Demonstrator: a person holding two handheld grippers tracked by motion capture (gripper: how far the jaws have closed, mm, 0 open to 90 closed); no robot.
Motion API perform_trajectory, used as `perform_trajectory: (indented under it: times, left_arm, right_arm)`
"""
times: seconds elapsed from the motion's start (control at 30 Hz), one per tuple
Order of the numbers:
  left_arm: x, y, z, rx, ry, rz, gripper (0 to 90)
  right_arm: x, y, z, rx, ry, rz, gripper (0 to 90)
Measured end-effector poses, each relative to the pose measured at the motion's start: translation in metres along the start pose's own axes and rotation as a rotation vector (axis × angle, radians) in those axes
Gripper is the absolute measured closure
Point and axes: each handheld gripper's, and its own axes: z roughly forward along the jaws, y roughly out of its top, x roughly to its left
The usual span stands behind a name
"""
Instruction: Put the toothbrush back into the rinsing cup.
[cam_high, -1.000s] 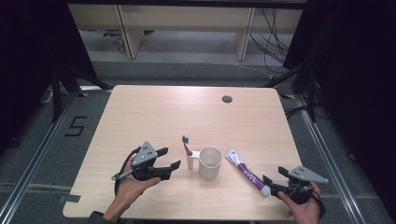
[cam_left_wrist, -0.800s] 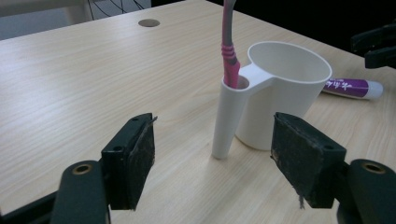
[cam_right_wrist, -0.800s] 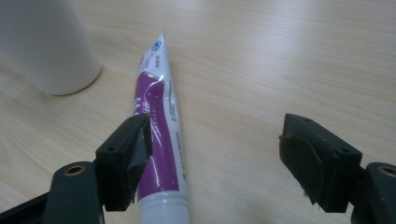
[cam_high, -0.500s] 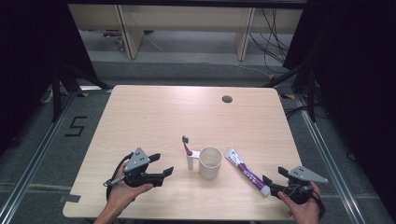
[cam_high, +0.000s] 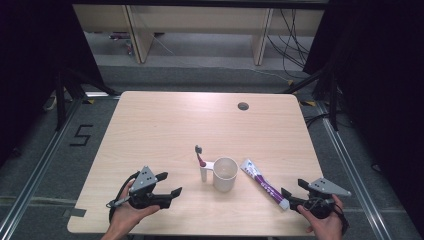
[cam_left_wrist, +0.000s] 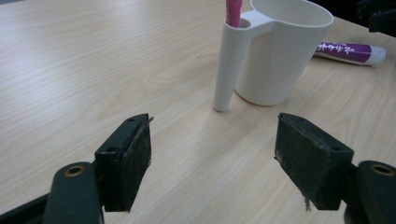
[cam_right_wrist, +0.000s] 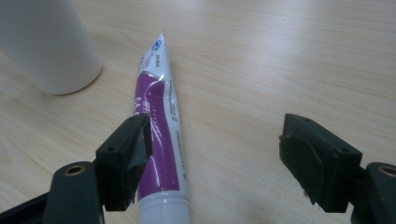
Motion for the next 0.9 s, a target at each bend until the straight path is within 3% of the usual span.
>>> perform_trajectory:
  times: [0.37,0.47,0.9]
  left_arm:
    - [-0.006,-0.011,-0.007,0.011,0.0,0.014,25.7]
    - [-0.009,-0.015,-0.008,0.018,-0.003,0.02,25.5]
    - [-0.014,-0.027,-0.017,0.066,0.019,0.054,24.4]
  right_arm:
    - [0.0,-0.001,0.001,0.007,0.013,0.022,26.5]
    - [-0.001,-0.001,0.002,0.006,-0.002,0.0,26.5]
    - [0.0,-0.001,0.002,0.01,0.002,0.001,26.5]
